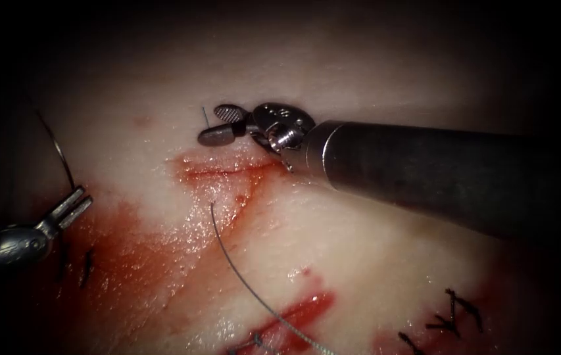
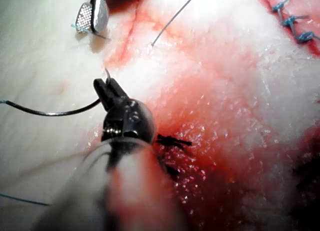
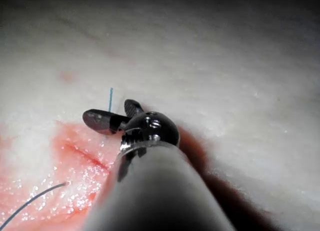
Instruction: Wound Closure
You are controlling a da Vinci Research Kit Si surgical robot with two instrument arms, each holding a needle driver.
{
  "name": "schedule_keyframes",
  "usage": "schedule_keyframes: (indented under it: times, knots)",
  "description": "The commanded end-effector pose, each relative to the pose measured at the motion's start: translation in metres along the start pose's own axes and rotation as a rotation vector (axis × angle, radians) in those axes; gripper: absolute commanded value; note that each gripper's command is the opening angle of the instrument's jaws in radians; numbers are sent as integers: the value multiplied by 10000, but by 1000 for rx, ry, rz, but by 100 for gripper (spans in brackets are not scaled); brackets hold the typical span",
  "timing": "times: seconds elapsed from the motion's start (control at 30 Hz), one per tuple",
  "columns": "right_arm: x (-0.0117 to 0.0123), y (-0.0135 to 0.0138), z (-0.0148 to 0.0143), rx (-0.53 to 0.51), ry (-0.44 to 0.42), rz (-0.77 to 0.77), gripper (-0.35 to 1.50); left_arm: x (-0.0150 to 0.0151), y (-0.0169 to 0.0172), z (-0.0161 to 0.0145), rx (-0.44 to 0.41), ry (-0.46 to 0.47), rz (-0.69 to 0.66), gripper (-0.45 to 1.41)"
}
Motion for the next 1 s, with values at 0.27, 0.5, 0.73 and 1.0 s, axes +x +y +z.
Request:
schedule_keyframes:
  times: [0.27,0.5,0.73,1.0]
  knots:
    - [7,-5,15,-76,12,-97,-35,-1,0,8,1,1,-4,-45]
    - [30,-15,5,-58,94,-139,-35,-1,0,8,1,1,-3,-45]
    - [44,-23,-1,-36,140,-149,-35,-1,1,8,0,3,-3,-45]
    - [63,-27,-6,-13,191,-161,-35,-1,1,8,1,3,-3,-45]
